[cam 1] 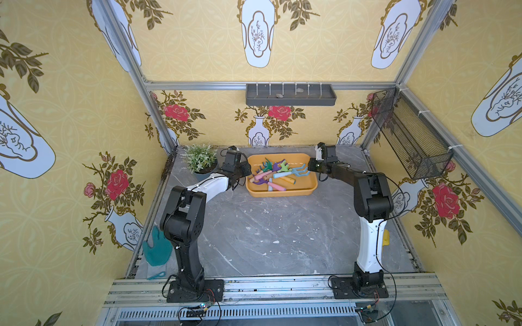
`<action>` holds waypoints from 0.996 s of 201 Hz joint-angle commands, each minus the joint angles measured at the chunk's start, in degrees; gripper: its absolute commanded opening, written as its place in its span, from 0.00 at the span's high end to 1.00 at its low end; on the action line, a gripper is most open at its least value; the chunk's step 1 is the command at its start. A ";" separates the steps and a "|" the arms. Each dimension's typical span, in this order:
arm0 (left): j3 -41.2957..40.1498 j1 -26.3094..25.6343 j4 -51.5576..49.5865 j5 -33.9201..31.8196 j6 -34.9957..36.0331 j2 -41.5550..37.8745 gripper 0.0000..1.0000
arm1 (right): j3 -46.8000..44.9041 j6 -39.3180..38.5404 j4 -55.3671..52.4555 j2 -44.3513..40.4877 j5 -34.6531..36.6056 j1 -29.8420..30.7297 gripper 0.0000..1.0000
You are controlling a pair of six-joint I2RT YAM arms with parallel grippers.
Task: Take the hand rake out of the storage box
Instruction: Move the storage box to the center of the board.
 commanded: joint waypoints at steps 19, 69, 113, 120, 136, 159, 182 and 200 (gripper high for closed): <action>4.52 1.73 0.91 3.52 6.12 0.13 0.39 | 9.20 -0.96 -1.15 6.26 -0.79 -1.14 0.99; 14.05 1.62 -7.00 9.23 17.27 4.22 0.26 | 7.53 4.54 2.20 6.39 0.31 -0.41 0.91; 24.84 -0.93 -21.25 10.06 26.28 11.18 0.20 | 0.81 10.56 6.34 1.00 1.19 0.09 0.62; 28.59 -1.96 -25.44 9.18 27.92 13.09 0.20 | -0.34 10.64 6.61 -0.45 1.25 0.18 0.52; 35.44 -5.43 -31.42 5.60 33.07 16.80 0.18 | -3.77 10.86 7.02 -4.78 2.40 0.11 0.35; 41.95 -9.41 -34.19 2.49 38.62 21.22 0.17 | -10.34 10.18 4.98 -12.76 4.84 0.12 0.08; 47.43 -9.97 -35.15 5.29 41.84 25.53 0.18 | -20.48 10.08 5.92 -21.62 4.78 0.09 0.02; 53.64 -10.51 -34.85 5.62 43.59 30.48 0.16 | -26.69 9.98 6.87 -26.76 4.16 0.15 0.03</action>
